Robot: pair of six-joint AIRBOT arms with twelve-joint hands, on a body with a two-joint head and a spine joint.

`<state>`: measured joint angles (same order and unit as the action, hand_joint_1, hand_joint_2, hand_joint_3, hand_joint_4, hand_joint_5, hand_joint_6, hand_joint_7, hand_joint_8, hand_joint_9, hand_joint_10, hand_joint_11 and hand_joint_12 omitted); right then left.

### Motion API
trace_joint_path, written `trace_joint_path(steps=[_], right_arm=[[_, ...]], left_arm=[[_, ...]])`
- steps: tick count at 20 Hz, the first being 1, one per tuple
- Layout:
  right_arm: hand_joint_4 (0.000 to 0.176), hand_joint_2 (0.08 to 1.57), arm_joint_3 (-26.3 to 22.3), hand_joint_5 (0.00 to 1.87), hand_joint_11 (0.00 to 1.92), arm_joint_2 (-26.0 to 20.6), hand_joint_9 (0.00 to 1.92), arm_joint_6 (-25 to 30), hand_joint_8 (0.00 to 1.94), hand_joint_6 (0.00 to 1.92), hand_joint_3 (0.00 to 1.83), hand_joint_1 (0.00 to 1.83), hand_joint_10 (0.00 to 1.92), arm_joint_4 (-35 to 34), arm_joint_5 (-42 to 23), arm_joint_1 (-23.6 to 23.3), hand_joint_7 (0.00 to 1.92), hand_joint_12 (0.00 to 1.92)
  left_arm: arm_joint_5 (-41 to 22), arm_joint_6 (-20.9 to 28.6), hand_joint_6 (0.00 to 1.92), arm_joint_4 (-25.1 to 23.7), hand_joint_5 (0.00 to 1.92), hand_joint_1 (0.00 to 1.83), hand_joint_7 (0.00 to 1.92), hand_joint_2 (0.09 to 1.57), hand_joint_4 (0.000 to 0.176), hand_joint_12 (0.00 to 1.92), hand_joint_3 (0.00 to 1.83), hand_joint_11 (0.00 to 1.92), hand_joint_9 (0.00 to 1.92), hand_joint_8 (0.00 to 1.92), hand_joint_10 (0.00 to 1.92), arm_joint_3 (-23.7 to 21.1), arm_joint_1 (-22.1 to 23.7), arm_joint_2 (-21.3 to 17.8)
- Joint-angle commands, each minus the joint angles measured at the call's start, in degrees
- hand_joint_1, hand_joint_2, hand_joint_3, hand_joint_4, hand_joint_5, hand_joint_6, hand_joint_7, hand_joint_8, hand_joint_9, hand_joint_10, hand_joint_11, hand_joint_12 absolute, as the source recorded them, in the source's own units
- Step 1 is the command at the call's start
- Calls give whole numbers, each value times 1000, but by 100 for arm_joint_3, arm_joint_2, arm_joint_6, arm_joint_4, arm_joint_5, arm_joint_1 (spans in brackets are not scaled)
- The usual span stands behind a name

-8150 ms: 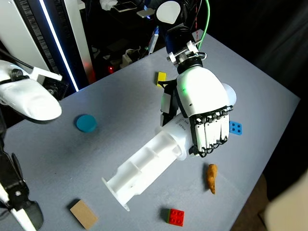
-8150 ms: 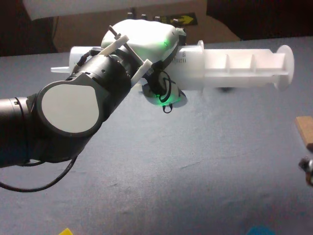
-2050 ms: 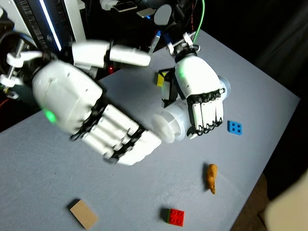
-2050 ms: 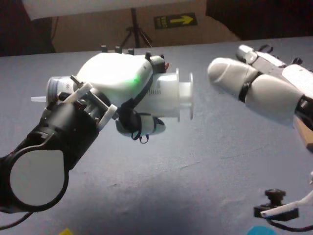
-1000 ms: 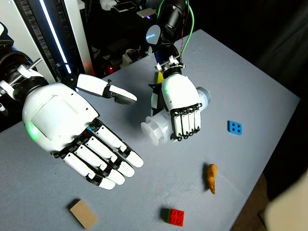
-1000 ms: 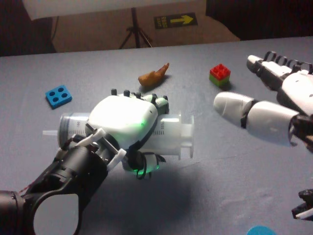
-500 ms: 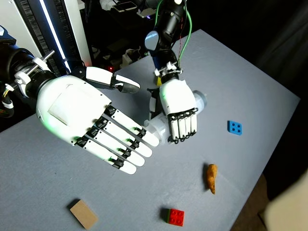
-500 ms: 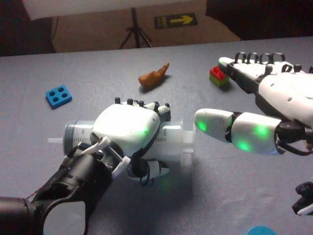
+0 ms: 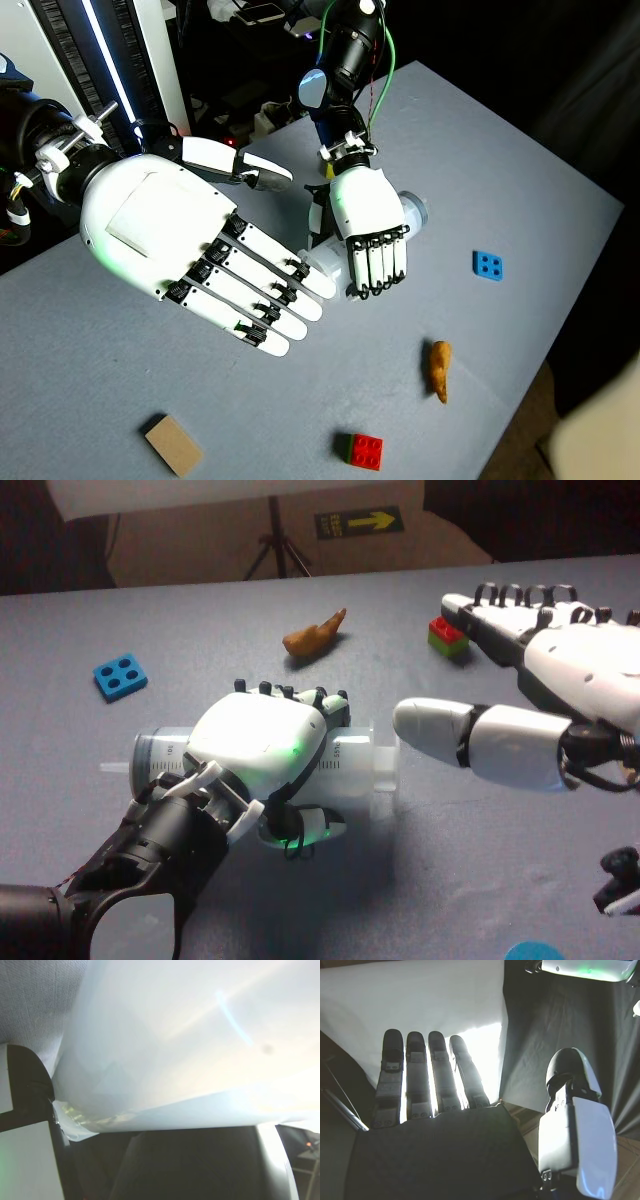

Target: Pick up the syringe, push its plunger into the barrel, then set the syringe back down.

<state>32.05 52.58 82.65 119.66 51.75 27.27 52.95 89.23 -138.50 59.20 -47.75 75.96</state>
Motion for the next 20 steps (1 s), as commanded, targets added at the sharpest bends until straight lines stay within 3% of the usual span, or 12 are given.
trace_joint_path(steps=[1, 2, 3, 4, 6, 7, 9, 12, 14, 16, 18, 20], right_arm=[[0, 1052, -8, 67, 0, -29, 93, 42, 2, 2, 0, 0, 3, 439, 397, -98, 97, 381], [0, 1054, -8, 90, 0, -29, 111, 46, 7, 9, 1, 0, 8, 439, 388, -114, 117, 427], [0, 1054, -8, 90, 0, -28, 111, 50, 7, 9, 1, 0, 8, 439, 381, -123, 117, 427], [0, 1054, -8, 75, 0, -29, 118, 60, 2, 1, 1, 0, 9, 439, 371, -133, 108, 441], [0, 1058, -8, 80, 0, -30, 120, 52, 2, 1, 2, 0, 3, 439, 348, -141, 121, 395], [0, 1063, -8, 67, 0, -31, 108, 12, 2, 1, 2, 0, 1, 439, 311, -146, 109, 344], [0, 1052, -8, 92, 0, -31, 137, -12, 2, 3, 0, 0, 5, 439, 271, -163, 133, 496], [0, 1058, -8, 81, 0, -29, 115, -39, 3, 4, 1, 0, 3, 439, 270, -171, 111, 439], [0, 1048, -8, 117, 0, -29, 155, -39, 8, 8, 0, 0, 10, 439, 271, -165, 151, 525], [0, 1055, -8, 110, 0, -29, 145, -39, 1, 1, 2, 0, 1, 439, 274, -168, 143, 462], [0, 1055, -8, 112, 0, -29, 149, -39, 2, 1, 1, 0, 3, 439, 272, -176, 144, 456], [0, 1066, -9, 74, 0, -29, 113, -48, 7, 5, 4, 0, 5, 440, 272, -187, 106, 390]], left_arm=[[491, -47, 1250, -380, 679, 1475, 553, 1237, 0, 1686, 0, 697, 676, 1542, 1474, -22, 19, 46], [491, -47, 1333, -380, 613, 1358, 605, 1265, 0, 1472, 0, 648, 717, 1549, 1538, -28, 18, 46], [491, -47, 1333, -380, 613, 1358, 605, 1265, 0, 1472, 0, 648, 717, 1549, 1538, -31, 18, 46], [491, -47, 1397, -380, 759, 1189, 580, 1275, 0, 1463, 1, 512, 562, 1495, 1286, -38, 18, 44], [490, -47, 1317, -380, 756, 1094, 561, 1230, 0, 1390, 0, 401, 497, 671, 906, -46, 23, 38], [478, -47, 805, -380, 601, 990, 575, 1178, 0, 1334, 0, 370, 493, 464, 755, -60, 25, 28], [350, -47, 304, -382, 648, 671, 600, 1165, 0, 1195, 1, 266, 489, 105, 331, -91, 44, 10], [308, -47, 19, -382, 505, 353, 373, 1122, 0, 962, 0, 8, 321, 2, 18, -117, 44, 6], [345, -46, 0, -380, 211, 154, 92, 1087, 0, 301, 0, 0, 65, 2, 0, -146, 48, -17], [339, -46, 0, -380, 42, 158, 3, 1037, 8, 29, 0, 0, 2, 0, 0, -177, 65, -52], [337, -46, 0, -380, 1, 154, 0, 1013, 42, 0, 0, 0, 0, 0, 0, -231, 76, -111], [337, -46, 0, -380, 0, 163, 0, 1012, 57, 0, 0, 0, 0, 0, 0, -298, 80, -205]])
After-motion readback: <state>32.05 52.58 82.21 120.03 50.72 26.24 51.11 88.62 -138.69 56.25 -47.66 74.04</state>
